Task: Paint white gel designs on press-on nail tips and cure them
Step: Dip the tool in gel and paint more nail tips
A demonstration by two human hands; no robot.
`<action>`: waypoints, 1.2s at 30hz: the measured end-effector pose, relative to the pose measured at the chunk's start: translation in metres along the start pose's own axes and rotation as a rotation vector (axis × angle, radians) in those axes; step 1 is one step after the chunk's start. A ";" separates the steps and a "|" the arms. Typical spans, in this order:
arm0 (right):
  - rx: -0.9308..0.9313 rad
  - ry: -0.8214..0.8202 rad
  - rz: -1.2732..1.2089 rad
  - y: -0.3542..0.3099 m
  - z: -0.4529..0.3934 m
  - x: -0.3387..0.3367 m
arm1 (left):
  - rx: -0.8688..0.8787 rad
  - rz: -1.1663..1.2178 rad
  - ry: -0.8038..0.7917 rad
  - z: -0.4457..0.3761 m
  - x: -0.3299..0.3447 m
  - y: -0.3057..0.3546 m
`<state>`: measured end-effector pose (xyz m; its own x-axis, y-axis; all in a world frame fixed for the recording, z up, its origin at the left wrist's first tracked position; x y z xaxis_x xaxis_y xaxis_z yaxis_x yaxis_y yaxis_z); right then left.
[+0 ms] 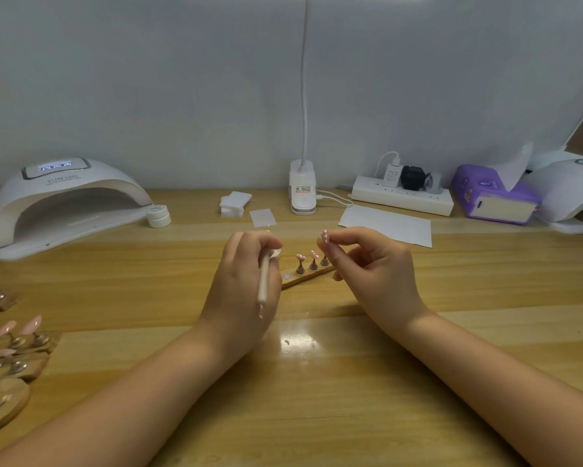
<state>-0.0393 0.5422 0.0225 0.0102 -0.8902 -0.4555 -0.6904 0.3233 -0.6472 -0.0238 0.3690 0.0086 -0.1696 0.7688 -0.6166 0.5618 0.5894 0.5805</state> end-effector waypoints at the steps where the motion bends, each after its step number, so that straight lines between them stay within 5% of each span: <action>1: 0.009 0.000 0.004 0.000 0.000 0.001 | -0.043 -0.038 -0.043 -0.001 0.004 -0.005; 12: 0.178 -0.099 0.068 0.011 0.000 0.013 | -0.175 -0.072 -0.217 -0.002 0.017 -0.020; 36: 0.364 -0.409 0.262 0.031 0.001 0.044 | -0.138 0.004 -0.236 0.000 0.019 -0.012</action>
<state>-0.0592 0.5136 -0.0179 0.2002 -0.5943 -0.7789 -0.4162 0.6681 -0.6168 -0.0333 0.3762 -0.0099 0.0345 0.7018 -0.7115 0.4436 0.6272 0.6402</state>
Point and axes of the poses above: each hand's wrist, its own z-axis away from the middle knuckle, its own x-axis out of the palm, y = z × x, the point moved 8 cm from there along -z, towards the middle knuckle, and after that the axes turned 15 degrees about -y, right-handed, at the moved point
